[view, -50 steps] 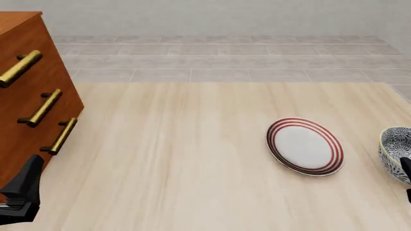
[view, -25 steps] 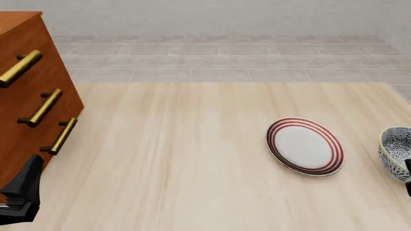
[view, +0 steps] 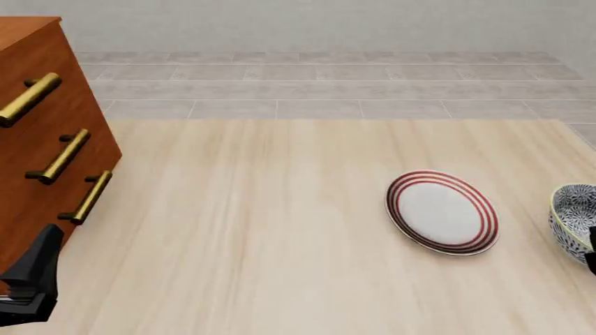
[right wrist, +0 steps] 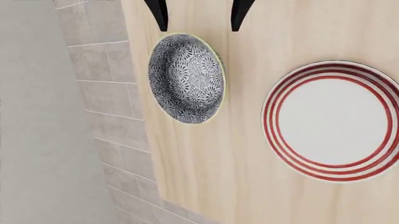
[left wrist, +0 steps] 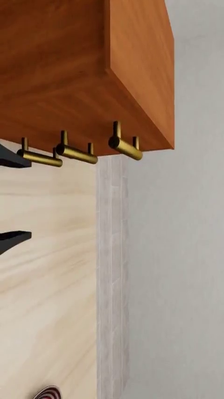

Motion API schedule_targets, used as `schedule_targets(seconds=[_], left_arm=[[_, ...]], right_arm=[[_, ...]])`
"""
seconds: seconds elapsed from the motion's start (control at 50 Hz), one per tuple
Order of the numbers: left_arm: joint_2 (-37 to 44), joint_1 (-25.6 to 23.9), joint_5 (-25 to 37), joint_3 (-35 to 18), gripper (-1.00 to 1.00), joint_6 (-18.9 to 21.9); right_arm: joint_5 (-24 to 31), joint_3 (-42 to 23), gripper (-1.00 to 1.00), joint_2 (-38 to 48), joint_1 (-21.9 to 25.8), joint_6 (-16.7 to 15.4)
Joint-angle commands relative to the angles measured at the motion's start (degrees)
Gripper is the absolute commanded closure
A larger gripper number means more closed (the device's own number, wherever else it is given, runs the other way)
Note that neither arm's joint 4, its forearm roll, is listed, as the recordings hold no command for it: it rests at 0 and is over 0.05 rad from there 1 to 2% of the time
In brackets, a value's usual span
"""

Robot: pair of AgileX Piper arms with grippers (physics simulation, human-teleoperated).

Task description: Put the bowl on top of the cabinet.

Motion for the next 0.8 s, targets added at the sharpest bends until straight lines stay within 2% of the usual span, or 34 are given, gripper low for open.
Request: schedule_targets(seconds=[0.02, 0.38, 0.8], left_arm=[[-0.1, 0.3, 0.3, -0.2, -1.0, 0.0], [-0.1, 0.3, 0.2, -0.1, -1.0, 0.0], [0.0, 0.3, 0.1, -0.1, -1.0, 0.0]], right_arm=[[-6.7, 1.0, -1.0, 6.5, -1.2, -1.5], [-13.8, 1.3, -1.0, 14.6, -1.0, -2.4], [-18.2, 2.1, -1.0, 19.2, -0.7, -2.5]])
